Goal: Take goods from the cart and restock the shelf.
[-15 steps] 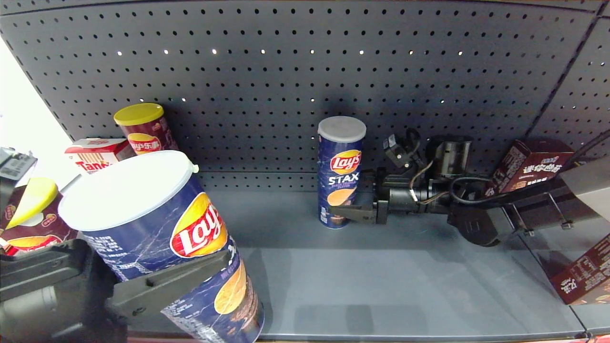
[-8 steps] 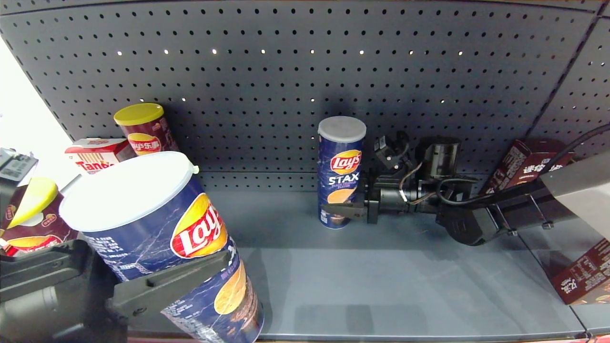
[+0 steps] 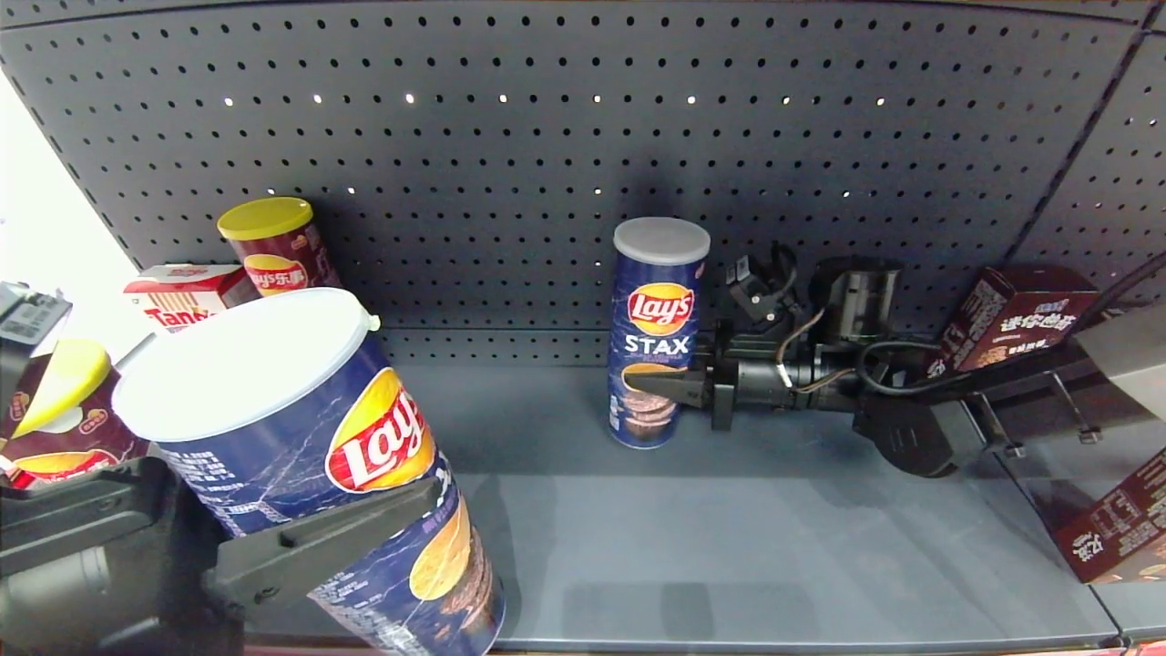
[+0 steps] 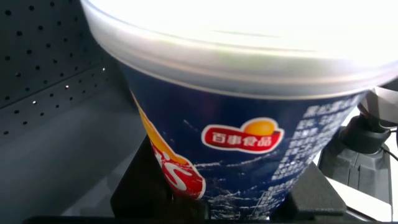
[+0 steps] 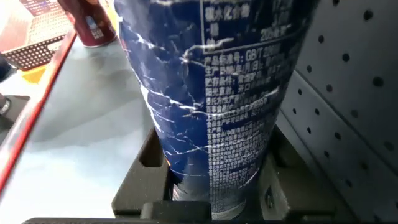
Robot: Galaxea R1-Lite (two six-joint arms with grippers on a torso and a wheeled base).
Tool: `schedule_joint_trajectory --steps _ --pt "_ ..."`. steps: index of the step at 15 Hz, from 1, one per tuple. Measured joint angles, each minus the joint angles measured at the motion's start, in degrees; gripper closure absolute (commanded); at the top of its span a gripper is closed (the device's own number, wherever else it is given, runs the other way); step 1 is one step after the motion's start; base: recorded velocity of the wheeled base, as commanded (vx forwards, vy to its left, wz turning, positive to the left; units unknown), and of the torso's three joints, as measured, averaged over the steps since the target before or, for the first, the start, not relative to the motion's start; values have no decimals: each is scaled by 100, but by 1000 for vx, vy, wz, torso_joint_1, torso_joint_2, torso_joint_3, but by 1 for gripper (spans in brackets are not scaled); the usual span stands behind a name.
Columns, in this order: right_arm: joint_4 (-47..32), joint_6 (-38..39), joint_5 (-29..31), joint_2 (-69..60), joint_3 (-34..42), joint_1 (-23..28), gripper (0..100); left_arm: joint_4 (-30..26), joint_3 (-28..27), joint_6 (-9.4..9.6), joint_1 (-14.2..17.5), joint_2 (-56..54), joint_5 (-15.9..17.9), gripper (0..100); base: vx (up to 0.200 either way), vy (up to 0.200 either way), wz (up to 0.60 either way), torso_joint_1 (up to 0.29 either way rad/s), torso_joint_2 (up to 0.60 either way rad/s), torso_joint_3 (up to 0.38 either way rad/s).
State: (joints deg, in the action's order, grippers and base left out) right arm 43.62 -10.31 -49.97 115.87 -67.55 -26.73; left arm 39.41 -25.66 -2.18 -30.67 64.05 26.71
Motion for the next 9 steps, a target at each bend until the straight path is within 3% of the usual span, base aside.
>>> schedule_joint_trajectory --steps 9 --pt "111 49 678 -1946 1981 -719 100 20 23 0 -9 -7 9 100 0 0 0 0 0 0"
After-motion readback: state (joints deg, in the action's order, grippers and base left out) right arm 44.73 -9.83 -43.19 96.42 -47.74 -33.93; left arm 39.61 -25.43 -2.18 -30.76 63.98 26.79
